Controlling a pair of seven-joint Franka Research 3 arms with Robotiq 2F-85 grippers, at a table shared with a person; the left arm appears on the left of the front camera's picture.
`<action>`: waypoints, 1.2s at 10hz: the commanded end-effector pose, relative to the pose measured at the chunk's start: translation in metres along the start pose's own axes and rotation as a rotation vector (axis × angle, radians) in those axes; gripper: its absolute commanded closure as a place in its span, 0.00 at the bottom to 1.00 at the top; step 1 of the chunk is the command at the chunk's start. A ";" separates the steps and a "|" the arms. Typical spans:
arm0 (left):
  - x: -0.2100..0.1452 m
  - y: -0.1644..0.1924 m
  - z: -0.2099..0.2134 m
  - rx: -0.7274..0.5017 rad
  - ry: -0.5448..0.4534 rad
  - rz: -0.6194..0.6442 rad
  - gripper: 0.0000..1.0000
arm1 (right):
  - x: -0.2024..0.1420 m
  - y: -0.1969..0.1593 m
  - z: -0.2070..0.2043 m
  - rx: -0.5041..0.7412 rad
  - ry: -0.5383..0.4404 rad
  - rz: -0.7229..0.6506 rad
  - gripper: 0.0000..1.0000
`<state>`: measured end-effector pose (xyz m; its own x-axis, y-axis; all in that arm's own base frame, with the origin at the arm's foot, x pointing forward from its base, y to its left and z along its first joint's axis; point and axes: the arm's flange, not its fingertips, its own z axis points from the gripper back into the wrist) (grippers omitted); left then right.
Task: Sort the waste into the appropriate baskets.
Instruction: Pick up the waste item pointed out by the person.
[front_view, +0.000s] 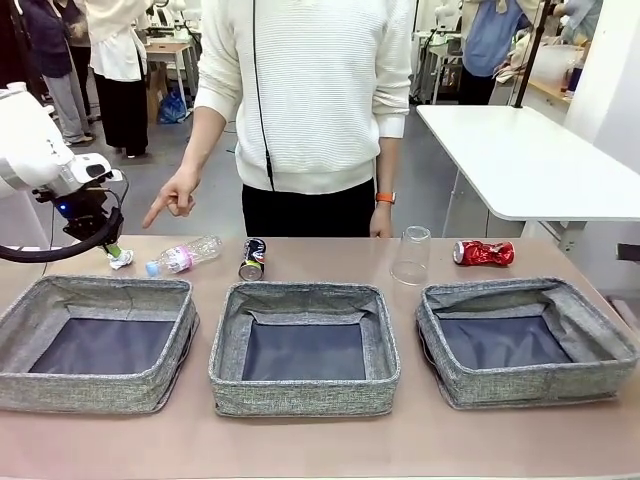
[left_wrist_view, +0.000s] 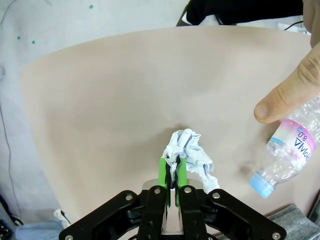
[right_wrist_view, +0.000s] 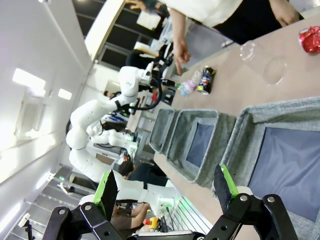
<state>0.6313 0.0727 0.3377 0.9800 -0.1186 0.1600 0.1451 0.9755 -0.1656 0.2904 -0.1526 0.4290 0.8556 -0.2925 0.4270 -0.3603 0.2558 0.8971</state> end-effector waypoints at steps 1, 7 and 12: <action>0.000 0.001 0.005 0.000 0.010 0.001 1.00 | 0.005 0.001 0.000 0.016 -0.012 0.027 0.00; -0.095 -0.085 0.244 0.007 -0.137 0.104 1.00 | 0.005 0.001 0.000 0.016 -0.012 0.027 0.00; -0.097 -0.091 0.267 -0.007 -0.171 0.072 1.00 | 0.005 0.001 0.000 0.016 -0.012 0.027 0.00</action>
<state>0.4720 0.0423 0.5970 0.9518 -0.0256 0.3057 0.0887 0.9769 -0.1942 0.2912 -0.1532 0.4295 0.8554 -0.2915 0.4280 -0.3608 0.2573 0.8964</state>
